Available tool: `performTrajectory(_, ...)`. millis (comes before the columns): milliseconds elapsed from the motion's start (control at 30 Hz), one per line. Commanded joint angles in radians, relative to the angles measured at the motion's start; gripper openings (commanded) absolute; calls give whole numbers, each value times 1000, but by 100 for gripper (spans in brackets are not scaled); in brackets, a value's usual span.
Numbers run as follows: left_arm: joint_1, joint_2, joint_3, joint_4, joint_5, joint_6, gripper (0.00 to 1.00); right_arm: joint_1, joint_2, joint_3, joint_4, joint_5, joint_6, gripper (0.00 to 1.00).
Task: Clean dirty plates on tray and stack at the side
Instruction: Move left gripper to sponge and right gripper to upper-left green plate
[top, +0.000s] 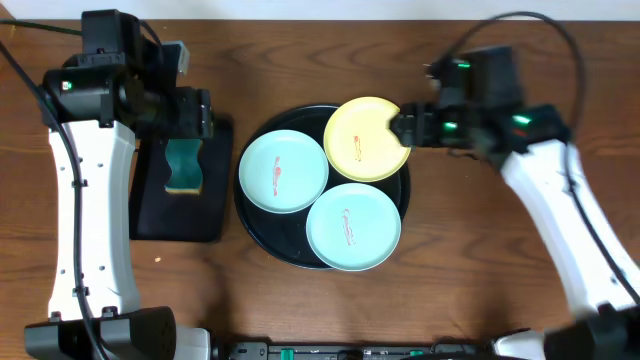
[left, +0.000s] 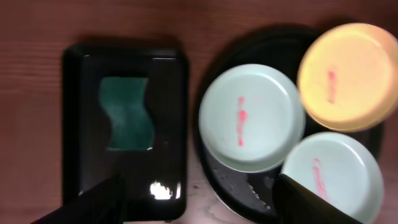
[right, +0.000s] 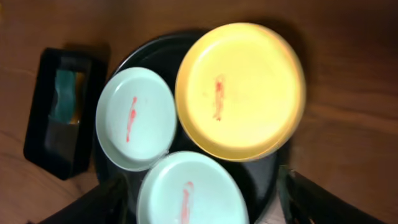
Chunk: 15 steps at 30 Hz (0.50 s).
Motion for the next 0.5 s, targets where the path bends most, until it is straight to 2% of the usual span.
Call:
performTrajectory(0,2,5,22,1,-148,-73,75,84,95,120,0,63,111,71)
performTrajectory(233,2,23,20,10,-177,-78,75,215,315,301,-121,158,184,68)
performTrajectory(467,2,95,16,9,-185,-77,75,301,426,303,-115,229,257,52)
